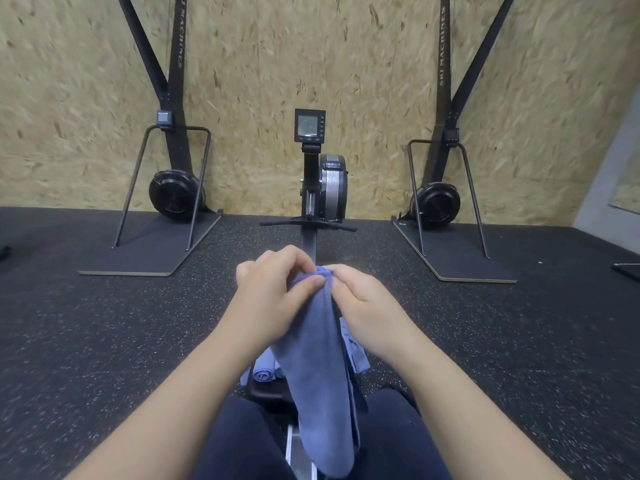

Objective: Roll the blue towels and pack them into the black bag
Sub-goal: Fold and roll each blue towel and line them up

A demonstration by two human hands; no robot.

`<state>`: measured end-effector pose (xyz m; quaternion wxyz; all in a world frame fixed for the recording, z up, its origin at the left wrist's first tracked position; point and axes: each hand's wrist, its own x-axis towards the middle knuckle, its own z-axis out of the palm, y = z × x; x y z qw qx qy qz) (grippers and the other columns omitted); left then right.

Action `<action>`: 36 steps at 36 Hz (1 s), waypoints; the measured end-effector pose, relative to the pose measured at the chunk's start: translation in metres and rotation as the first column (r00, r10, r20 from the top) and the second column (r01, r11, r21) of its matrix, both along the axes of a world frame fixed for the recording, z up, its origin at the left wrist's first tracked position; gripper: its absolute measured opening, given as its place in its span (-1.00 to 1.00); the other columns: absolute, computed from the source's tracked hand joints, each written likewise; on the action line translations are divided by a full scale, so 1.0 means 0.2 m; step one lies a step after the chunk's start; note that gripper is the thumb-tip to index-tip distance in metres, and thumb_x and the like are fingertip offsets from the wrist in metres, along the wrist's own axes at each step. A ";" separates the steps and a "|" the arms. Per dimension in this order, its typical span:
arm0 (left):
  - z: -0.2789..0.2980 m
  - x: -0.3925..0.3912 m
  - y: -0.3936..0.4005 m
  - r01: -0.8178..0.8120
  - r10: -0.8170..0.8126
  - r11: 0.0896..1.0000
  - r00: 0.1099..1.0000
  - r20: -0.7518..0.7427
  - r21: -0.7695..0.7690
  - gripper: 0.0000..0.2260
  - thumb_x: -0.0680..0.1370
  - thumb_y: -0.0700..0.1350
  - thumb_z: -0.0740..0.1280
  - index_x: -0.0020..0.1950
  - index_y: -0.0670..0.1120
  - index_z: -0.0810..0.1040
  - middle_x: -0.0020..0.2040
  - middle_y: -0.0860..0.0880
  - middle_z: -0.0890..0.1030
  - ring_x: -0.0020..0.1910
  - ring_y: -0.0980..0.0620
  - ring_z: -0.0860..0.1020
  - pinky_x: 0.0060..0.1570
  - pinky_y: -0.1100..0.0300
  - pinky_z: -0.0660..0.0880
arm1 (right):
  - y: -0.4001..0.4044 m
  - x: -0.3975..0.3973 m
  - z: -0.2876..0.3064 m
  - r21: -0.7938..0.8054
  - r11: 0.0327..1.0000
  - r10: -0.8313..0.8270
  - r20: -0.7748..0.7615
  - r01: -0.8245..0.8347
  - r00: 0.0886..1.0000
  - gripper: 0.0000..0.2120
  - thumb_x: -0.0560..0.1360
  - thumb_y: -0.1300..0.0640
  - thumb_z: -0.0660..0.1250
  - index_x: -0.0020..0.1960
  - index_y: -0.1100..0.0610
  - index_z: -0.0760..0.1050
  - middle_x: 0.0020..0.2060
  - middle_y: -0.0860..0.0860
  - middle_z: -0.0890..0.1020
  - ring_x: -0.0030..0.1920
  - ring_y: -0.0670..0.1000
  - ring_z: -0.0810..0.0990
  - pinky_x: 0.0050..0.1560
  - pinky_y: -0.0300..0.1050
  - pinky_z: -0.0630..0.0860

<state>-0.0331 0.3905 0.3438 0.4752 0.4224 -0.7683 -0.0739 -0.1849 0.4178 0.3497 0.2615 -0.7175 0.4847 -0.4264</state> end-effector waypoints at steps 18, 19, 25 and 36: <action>-0.11 0.17 -0.09 0.014 -0.049 0.993 0.951 0.305 0.117 -0.84 0.33 0.27 0.28 -0.22 0.25 0.39 -0.04 0.25 0.36 0.05 0.14 0.22 -0.02 0.18 0.10 | -0.06 -0.13 -0.05 -0.108 0.981 -0.160 0.031 0.162 0.987 -0.81 0.63 0.15 0.14 -0.03 -0.07 0.48 -0.13 -0.16 0.61 -0.07 -0.18 0.53 -0.10 -0.39 0.37; -0.13 0.19 -0.10 0.007 -0.047 0.993 0.939 0.341 0.118 -0.77 0.31 0.33 0.26 -0.21 0.23 0.39 0.00 0.25 0.32 0.06 0.16 0.19 0.01 0.19 0.09 | -0.07 -0.14 -0.04 -0.114 0.980 -0.159 0.032 0.161 0.987 -0.80 0.64 0.15 0.14 -0.04 -0.08 0.47 -0.12 -0.16 0.60 -0.07 -0.17 0.53 -0.10 -0.39 0.36; -0.15 0.25 -0.15 -0.072 -0.016 0.989 0.809 0.588 0.125 -0.74 0.48 0.20 0.36 0.10 0.14 0.56 0.29 0.12 0.24 0.33 0.05 0.13 0.11 0.15 0.05 | -0.08 -0.19 -0.05 -0.088 0.985 -0.147 0.029 0.149 0.989 -0.78 0.64 0.15 0.12 -0.07 -0.08 0.46 -0.15 -0.17 0.59 -0.15 -0.30 0.50 -0.14 -0.45 0.36; -0.04 0.23 -0.22 0.072 -0.071 0.997 0.918 0.391 0.012 -0.73 0.46 0.26 0.15 -0.05 0.12 0.46 0.10 0.10 0.39 0.08 0.00 0.45 0.12 -0.03 0.43 | -0.22 -0.18 -0.08 -0.168 0.876 -0.481 -0.231 0.452 0.846 -0.77 0.66 0.05 -0.02 0.09 0.09 0.37 -0.16 0.06 0.53 -0.10 0.16 0.49 -0.11 0.03 0.45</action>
